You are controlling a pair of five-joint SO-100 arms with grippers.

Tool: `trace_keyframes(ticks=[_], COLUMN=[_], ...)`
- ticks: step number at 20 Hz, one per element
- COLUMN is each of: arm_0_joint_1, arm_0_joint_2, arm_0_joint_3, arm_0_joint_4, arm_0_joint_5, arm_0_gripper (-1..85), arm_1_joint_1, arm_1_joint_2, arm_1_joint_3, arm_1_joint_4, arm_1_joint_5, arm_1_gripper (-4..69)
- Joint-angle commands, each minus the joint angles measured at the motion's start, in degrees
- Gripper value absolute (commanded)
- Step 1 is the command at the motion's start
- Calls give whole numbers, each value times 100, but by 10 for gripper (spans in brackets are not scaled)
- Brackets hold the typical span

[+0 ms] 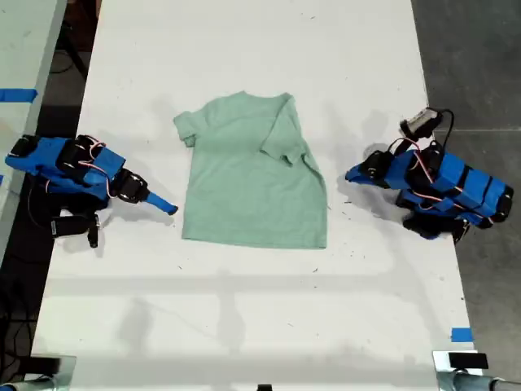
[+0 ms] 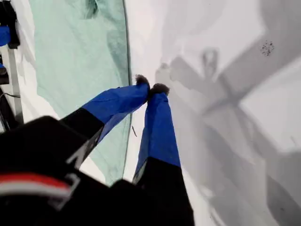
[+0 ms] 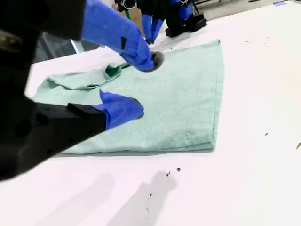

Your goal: Fold t shirt

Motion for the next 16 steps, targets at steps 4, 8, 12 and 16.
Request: trace_keyframes(ticks=[4,8,12,16], arm_0_joint_1=[-44,-44,-44,-44], arm_0_joint_2=[26,26,26,26], arm_0_joint_3=[-97,-97,-97,-97], arm_0_joint_4=[-18,-18,-18,-18], arm_0_joint_5=[44,44,44,44], arm_0_gripper=[123,123,123,123], arm_1_joint_1=[53,62,62,62], arm_1_joint_2=[53,53,53,53], arm_1_joint_3=[308,308,308,308], arm_1_joint_4=[-26,-26,-35,-35], arm_1_joint_5=[-70,-97,-105,-97], arm_1_gripper=[26,27,28,27])
